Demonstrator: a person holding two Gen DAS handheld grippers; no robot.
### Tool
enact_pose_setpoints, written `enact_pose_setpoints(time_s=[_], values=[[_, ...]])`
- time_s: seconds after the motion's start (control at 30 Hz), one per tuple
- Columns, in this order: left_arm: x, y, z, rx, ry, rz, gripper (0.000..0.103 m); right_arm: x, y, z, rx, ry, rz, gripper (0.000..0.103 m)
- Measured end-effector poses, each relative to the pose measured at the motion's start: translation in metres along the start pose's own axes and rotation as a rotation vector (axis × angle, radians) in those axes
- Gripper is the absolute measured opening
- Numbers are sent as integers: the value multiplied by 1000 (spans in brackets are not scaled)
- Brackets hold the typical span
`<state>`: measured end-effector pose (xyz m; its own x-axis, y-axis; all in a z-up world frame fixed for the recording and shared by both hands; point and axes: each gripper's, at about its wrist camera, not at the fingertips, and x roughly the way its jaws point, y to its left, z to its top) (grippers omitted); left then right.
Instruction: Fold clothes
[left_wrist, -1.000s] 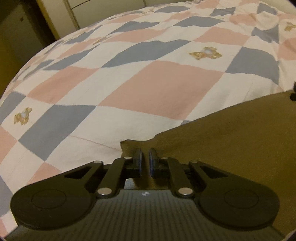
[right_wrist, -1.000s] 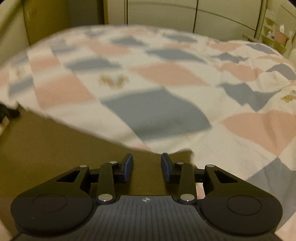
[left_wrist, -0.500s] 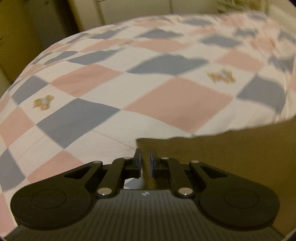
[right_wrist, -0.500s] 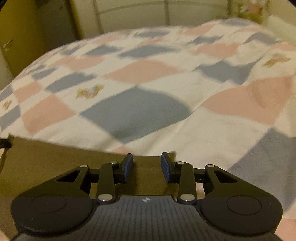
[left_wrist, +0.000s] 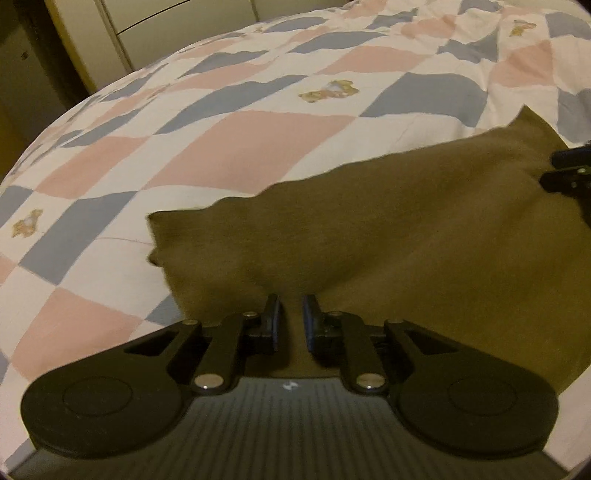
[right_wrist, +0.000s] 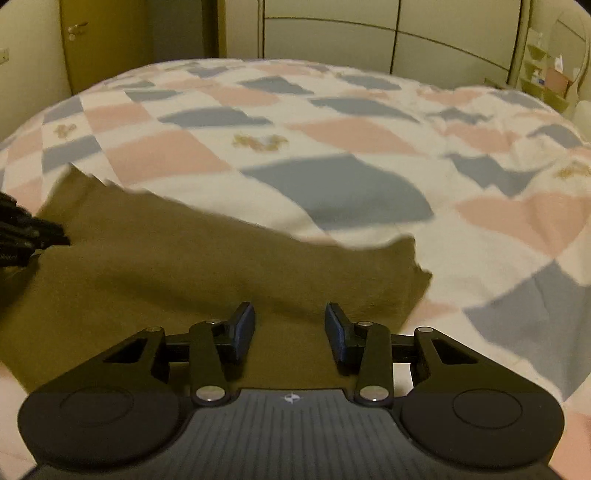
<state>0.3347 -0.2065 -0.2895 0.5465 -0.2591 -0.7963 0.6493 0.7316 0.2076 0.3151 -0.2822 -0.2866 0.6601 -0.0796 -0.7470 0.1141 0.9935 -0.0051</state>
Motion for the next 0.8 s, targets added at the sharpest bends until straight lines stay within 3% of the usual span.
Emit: enact_pose_setpoints(time_s=[0.13,0.3,0.37,0.43,0.6,0.67,0.8], values=[[-41,14,1,-99,-44,-13,13,-19,-9,6,45,-13,-18,39],[-72,-7,-28,-64,-40,-65,14,-67,7,-5,82,-58,35,40],[-63,-13,-47,-51,19,-22,15,-73,27,-19,21,-30,53,38],[-55,-4,-65,-96,60,2,15,-69,44,-36,-64,29,17,35],[-69,12,-65,-123,68,49,13,-72,23,-67,-22,87,-55,32],[-80,9,-59,-139,44,15,13,-80,16,-66,-13,103,-72,34],[-90,-21,-44,-141,11,-101,13,-101,22,-58,48,39,-23,34]])
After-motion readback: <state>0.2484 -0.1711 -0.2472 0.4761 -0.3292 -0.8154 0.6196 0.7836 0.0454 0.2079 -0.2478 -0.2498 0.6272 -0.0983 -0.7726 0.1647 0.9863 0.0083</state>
